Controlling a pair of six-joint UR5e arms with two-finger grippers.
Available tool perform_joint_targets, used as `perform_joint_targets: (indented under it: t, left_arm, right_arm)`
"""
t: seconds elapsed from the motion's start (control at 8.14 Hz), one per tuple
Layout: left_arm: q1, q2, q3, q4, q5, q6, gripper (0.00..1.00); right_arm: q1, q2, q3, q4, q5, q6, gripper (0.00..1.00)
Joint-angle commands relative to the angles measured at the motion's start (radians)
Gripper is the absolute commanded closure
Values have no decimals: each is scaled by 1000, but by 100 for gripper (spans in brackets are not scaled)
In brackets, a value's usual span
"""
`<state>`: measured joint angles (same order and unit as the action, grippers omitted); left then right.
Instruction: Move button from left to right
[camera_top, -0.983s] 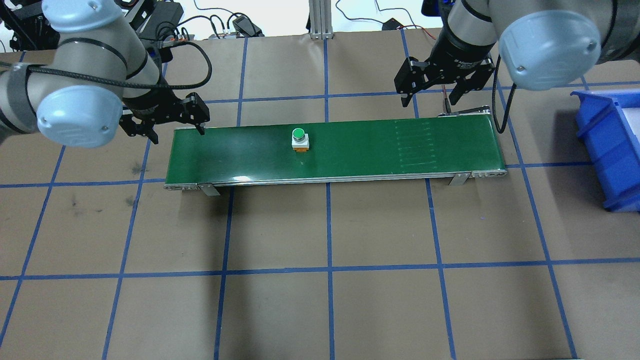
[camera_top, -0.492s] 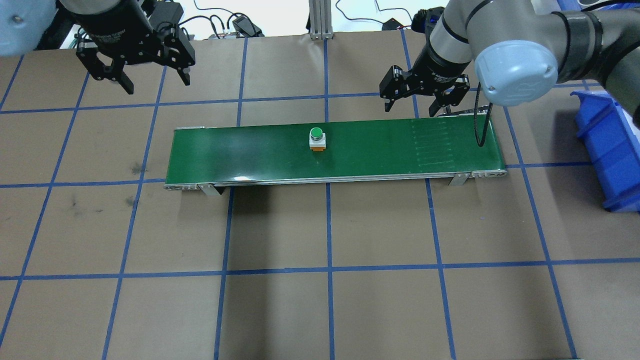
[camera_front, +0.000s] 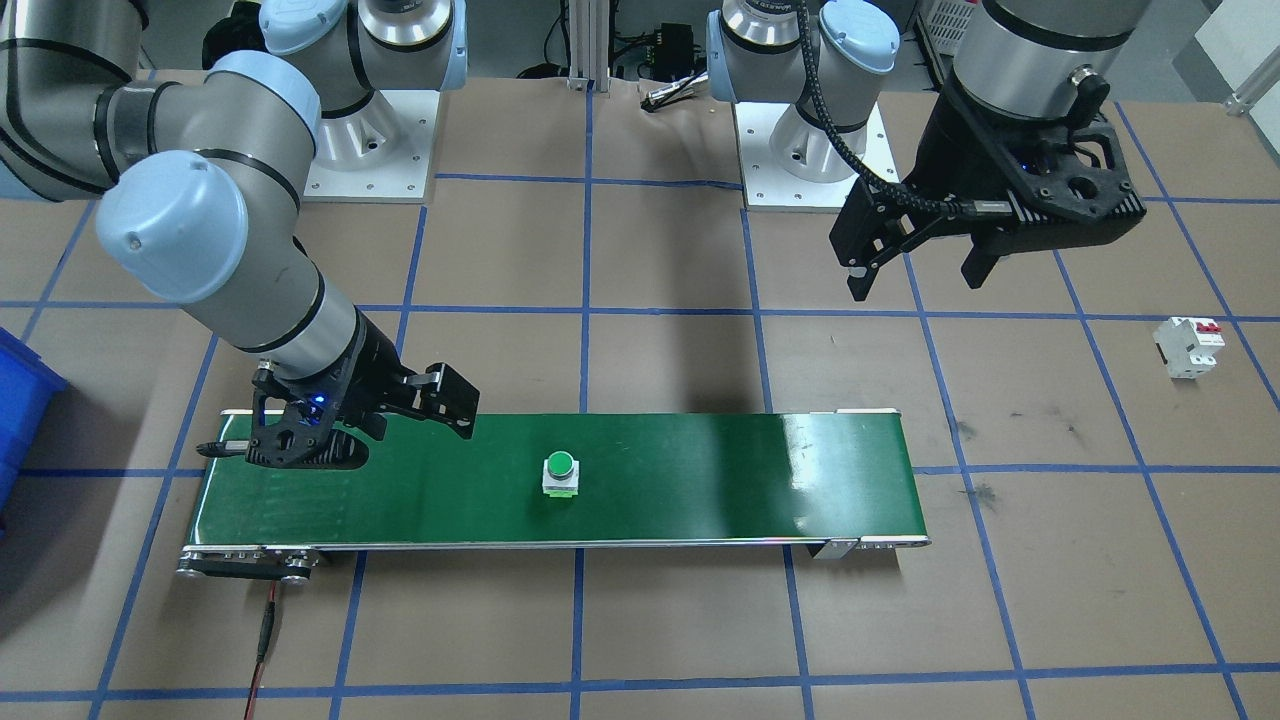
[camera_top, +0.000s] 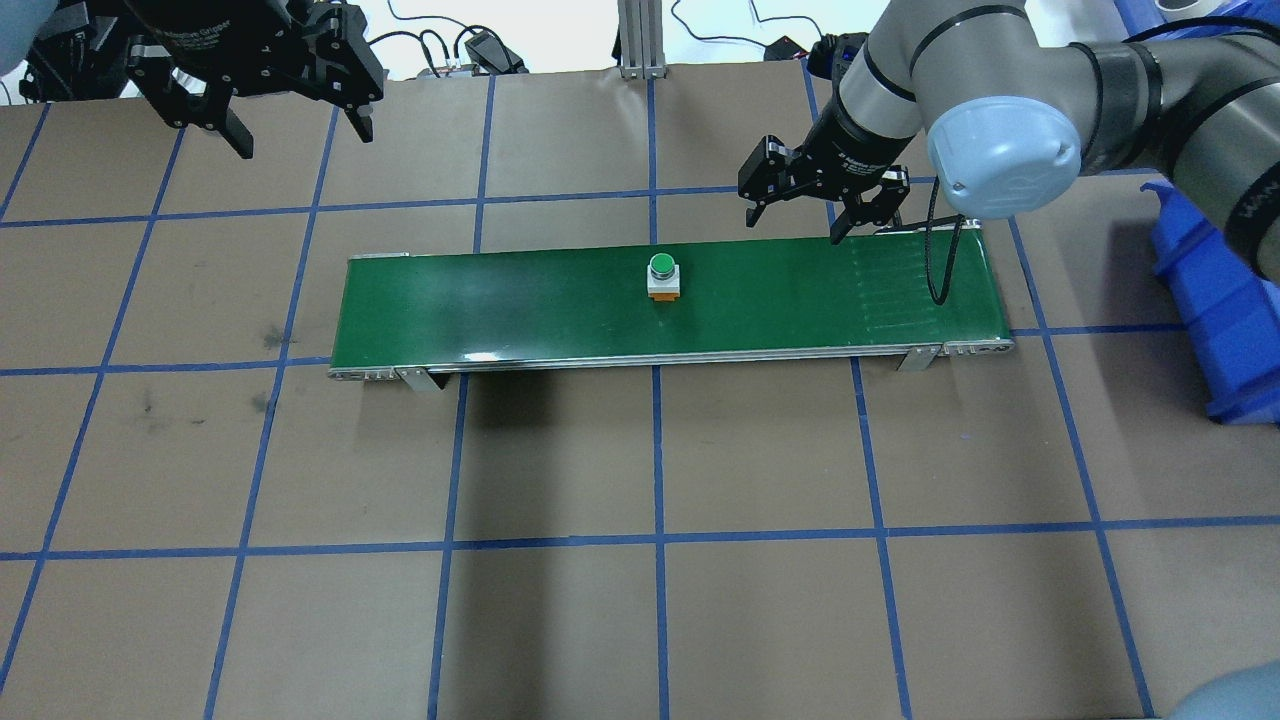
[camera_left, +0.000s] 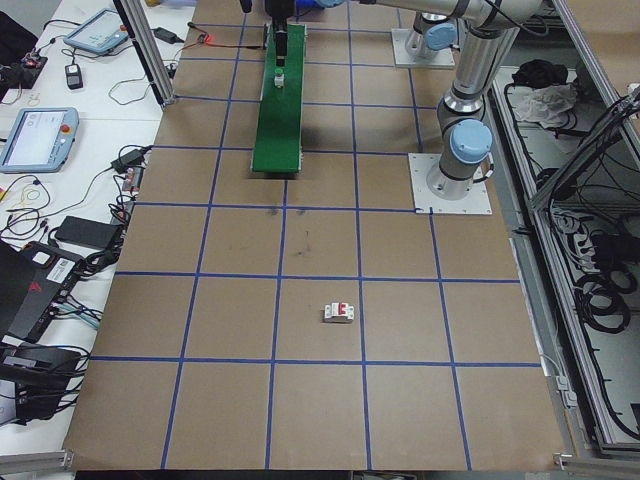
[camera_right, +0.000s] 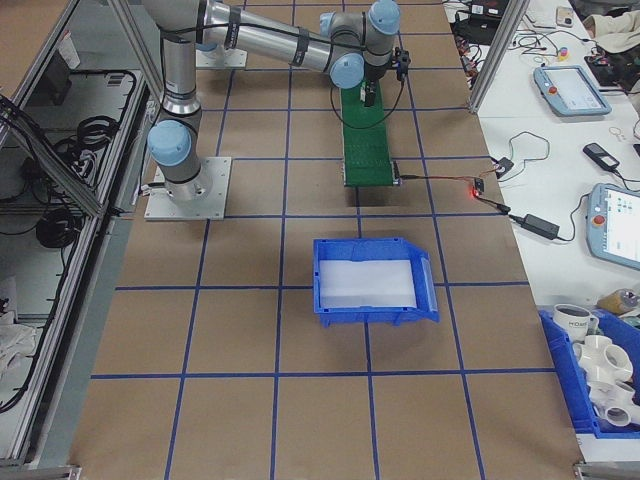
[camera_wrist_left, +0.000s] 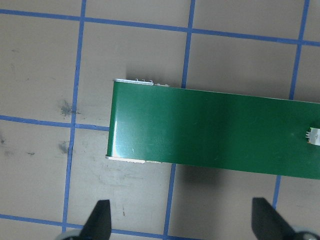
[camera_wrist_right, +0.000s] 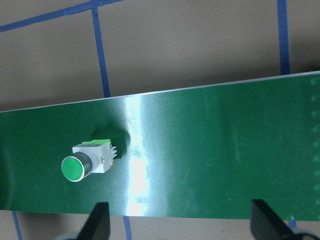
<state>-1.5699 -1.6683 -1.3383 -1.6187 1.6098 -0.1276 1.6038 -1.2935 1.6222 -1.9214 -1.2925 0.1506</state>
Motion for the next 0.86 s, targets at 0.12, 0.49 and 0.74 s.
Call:
perform_joint_targets:
  t: [0.12,0.49,0.74]
  left_arm:
    - [-1,2,-1,3,-5,2,0]
    - [-1,2,-1,3,-5,2,0]
    - [-1,2,-1,3,-5,2,0]
  right_arm:
    - [12,39,5,-39,9,27,0]
    - [10,69,5,-93,7,12,0]
    - [10,98,10,-103,7,12,0]
